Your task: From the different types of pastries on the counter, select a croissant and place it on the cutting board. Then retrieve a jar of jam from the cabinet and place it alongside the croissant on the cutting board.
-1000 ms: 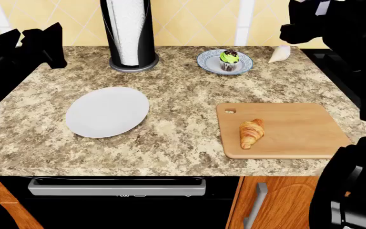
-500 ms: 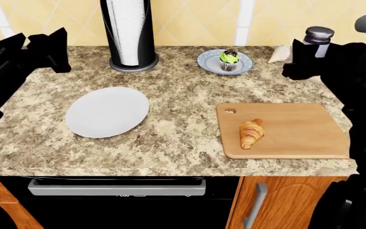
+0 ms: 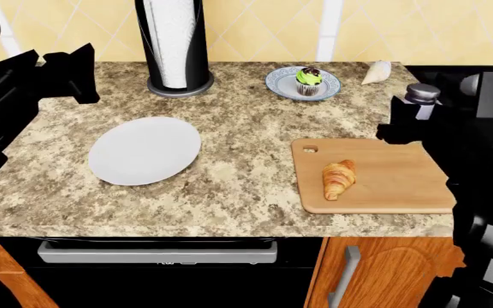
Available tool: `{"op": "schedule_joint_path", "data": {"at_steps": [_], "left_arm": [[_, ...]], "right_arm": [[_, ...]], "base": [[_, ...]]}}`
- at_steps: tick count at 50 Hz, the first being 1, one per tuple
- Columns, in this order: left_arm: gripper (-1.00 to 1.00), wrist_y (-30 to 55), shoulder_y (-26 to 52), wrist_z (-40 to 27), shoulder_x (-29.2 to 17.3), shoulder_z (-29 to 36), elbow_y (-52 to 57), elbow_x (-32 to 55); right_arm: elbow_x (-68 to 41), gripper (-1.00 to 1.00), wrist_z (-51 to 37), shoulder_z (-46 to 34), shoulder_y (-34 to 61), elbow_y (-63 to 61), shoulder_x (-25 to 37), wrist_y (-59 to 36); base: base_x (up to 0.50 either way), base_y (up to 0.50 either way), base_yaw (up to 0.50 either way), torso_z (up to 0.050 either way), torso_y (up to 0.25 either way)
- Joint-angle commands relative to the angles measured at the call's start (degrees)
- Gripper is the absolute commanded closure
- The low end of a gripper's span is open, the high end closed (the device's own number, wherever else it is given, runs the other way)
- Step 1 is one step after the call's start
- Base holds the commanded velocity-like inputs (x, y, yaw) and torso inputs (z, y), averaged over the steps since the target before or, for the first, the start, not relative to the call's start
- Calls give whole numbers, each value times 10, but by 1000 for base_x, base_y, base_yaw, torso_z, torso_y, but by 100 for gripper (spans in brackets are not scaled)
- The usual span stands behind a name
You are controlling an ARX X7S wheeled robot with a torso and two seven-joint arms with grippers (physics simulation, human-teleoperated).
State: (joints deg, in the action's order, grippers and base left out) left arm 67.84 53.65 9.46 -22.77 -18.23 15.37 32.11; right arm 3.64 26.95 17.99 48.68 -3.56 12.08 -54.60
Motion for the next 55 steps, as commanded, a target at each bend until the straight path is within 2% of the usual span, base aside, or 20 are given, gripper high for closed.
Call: {"op": "schedule_joint_path", "data": {"at_steps": [1,22,55], "left_arm": [[-100,-3,-1,-2,-2,2,-3,0],[-100,-8,-4,-5,-6,0,-5,3],[-100,-9,-7,-13,-13,-1,-4,7]], "right_arm": [[-3,100,-20,17,-11,44,-6,59],[-7,100,-46,20,-8,125,-12,137],[14,100,-89,-21,58,393,6,337]], "base": [[0,0,0,0,0],[0,0,0,0,1],[0,0,0,0,1]]}}
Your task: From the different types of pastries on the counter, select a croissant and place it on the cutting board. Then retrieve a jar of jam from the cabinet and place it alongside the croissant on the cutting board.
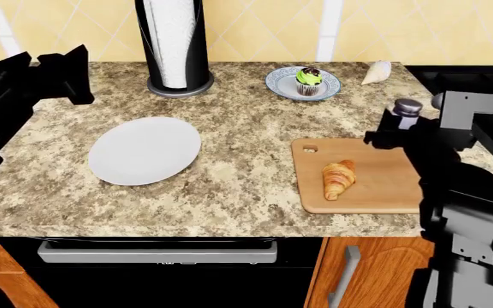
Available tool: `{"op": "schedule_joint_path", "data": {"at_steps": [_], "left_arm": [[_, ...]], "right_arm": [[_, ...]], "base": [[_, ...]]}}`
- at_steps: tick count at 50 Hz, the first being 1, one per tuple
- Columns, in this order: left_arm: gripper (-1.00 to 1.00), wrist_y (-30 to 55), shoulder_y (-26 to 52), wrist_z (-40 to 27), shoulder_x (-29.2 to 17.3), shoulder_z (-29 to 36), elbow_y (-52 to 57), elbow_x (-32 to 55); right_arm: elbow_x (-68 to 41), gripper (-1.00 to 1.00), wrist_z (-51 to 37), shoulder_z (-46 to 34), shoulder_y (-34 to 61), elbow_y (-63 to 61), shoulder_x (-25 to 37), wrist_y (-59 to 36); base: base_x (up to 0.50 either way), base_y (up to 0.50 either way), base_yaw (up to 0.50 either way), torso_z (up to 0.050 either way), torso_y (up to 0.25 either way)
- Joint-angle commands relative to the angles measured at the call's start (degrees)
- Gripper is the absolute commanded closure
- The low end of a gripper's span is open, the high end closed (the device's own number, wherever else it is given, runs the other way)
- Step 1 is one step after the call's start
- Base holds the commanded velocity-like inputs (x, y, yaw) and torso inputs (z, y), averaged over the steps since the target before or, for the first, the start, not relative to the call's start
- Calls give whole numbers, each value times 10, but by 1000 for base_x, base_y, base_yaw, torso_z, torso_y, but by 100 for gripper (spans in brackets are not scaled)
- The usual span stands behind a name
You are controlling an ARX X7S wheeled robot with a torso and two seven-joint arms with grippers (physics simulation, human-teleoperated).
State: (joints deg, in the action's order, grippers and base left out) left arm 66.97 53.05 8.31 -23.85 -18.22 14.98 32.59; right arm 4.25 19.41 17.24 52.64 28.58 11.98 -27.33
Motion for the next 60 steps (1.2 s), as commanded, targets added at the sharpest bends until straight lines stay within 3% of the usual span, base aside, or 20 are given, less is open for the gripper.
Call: {"op": "schedule_joint_path", "data": {"at_steps": [1,21,60], "left_arm": [[-100,-1,-1,-2,-3,-1,0,2],[-100,-3,-2,-4,-7,-3,-4,5],[-100,0,-3,-10,-9,-7,3,20]], "right_arm": [[8,100,-15,-14,18,77,7,69],[9,100,-38,-14,20,140,13,118],[2,100,-32,-20,2,118,13,69]], "base": [[0,0,0,0,0],[0,0,0,1,1],[0,0,0,0,1]]}}
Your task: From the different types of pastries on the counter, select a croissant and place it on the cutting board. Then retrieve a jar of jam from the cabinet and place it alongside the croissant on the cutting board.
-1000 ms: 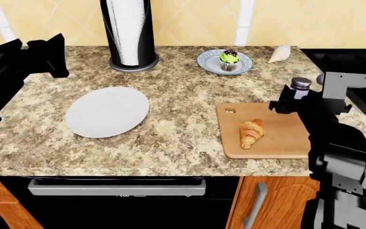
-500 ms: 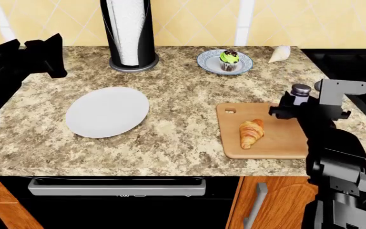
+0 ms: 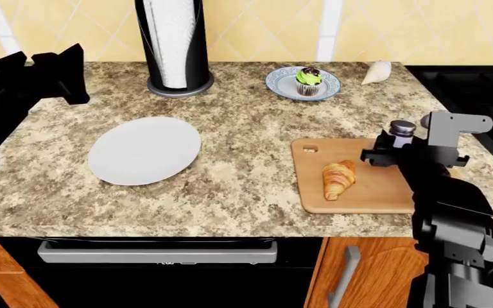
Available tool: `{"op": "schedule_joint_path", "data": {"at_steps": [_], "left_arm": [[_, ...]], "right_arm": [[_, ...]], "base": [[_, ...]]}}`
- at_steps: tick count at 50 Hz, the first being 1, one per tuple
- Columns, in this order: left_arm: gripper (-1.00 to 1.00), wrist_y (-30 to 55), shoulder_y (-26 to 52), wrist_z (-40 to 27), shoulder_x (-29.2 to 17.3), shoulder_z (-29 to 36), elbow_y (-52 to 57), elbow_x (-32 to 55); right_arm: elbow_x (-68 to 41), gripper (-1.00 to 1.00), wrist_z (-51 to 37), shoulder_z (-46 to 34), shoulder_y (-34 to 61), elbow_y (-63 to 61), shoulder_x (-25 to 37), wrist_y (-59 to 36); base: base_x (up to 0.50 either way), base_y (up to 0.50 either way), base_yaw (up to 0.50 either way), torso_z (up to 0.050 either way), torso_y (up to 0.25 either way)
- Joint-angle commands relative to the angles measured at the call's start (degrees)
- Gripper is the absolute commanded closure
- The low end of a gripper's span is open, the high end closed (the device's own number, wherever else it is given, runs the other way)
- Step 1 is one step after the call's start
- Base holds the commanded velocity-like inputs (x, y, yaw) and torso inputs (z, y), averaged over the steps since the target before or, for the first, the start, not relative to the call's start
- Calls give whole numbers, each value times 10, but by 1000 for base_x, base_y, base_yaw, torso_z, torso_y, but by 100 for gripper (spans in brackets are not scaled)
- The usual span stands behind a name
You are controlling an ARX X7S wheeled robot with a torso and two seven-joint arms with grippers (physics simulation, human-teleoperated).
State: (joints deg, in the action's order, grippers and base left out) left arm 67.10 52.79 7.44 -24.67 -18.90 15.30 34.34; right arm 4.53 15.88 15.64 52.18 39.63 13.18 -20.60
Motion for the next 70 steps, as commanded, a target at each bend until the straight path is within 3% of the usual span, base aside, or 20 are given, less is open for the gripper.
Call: {"op": "schedule_joint_path", "data": {"at_steps": [1,41,42,60,70], "left_arm": [[-100,-2,-1,-1,-1,1,-1,2],[-100,-7,-3,-5,-7,-1,-4,11],[-100,-7,-3,-6,-7,-1,-4,11],[-100,-6,-3,-8,-9,-2,-2,16],[-100,-7,-1,-8,-9,0,-2,20]], "right_arm": [[-1,100,2,-4,7,10,1,3],[-9,100,-6,-6,6,30,3,4],[-10,-100,-6,-7,7,32,3,5],[-11,-100,-7,-11,11,17,4,-8],[-7,-100,-2,-13,-2,-131,7,-97]], "base": [[0,0,0,0,0],[1,0,0,0,0],[0,0,0,0,0],[0,0,0,0,0],[0,0,0,0,0]]}}
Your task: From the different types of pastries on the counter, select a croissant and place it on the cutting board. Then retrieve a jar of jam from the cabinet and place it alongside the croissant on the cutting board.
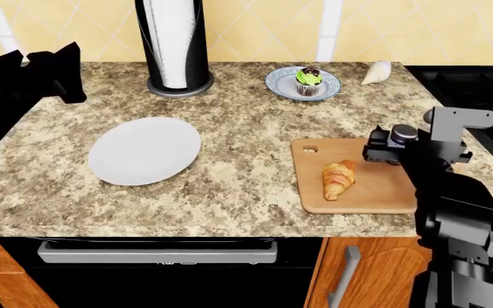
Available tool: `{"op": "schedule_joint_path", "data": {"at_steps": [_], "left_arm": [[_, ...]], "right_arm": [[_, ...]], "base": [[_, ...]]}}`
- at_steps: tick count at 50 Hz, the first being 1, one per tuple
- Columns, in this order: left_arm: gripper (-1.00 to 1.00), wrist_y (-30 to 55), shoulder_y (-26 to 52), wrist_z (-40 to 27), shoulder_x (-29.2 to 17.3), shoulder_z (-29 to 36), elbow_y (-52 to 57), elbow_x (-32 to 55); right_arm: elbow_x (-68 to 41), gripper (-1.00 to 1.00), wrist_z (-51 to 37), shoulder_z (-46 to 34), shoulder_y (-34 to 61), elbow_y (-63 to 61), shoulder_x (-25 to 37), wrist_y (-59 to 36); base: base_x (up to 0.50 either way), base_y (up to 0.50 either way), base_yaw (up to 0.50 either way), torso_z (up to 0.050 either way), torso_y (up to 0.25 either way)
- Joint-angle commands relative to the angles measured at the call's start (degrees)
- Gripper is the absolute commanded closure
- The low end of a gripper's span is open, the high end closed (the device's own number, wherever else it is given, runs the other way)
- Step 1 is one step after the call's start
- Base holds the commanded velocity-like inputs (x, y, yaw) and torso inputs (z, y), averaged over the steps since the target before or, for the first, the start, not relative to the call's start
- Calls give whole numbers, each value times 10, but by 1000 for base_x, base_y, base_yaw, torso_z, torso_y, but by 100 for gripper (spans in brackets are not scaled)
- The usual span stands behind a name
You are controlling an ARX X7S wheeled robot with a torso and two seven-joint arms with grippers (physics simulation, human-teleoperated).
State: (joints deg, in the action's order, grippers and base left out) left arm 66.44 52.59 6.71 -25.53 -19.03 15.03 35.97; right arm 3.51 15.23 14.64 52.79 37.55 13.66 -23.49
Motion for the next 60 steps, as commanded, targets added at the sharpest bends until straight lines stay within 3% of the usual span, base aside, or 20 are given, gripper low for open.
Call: {"op": "schedule_joint_path", "data": {"at_steps": [1,22,32,40,43,46,49,57,58,60], "left_arm": [[-100,-1,1,0,0,1,0,4],[-100,0,4,0,3,-2,0,16],[-100,10,-9,-33,43,-29,70,41],[-100,9,-37,-54,71,-49,120,56],[-100,51,-95,-81,86,-111,187,91],[-100,67,-115,-91,93,-132,204,105],[-100,79,-121,-98,97,-145,213,116],[-100,94,-129,-106,100,-157,226,133],[-100,95,-129,-107,101,-158,227,135],[-100,98,-129,-109,101,-161,229,138]], "right_arm": [[4,-100,6,-4,-9,-131,2,-81],[5,-100,64,-30,-35,-508,22,-343],[17,-100,83,-42,-113,-836,31,-540],[37,-100,96,-41,-138,-975,24,-631],[294,-100,354,-102,-154,-975,-136,-534],[552,-100,597,-138,-118,-975,-136,-565],[775,-100,641,-162,-105,-975,-136,-582],[845,-100,684,-195,-97,-975,-136,-614],[905,-100,713,-246,-93,-975,-110,-664],[919,-100,725,-248,-94,-975,-112,-665]], "base": [[0,0,0,0,0],[0,0,0,0,0],[0,0,0,0,0],[0,0,0,0,0],[0,0,0,0,0],[0,0,0,0,0],[0,0,0,0,0],[0,0,0,0,0],[0,0,0,0,0],[0,0,0,0,0]]}}
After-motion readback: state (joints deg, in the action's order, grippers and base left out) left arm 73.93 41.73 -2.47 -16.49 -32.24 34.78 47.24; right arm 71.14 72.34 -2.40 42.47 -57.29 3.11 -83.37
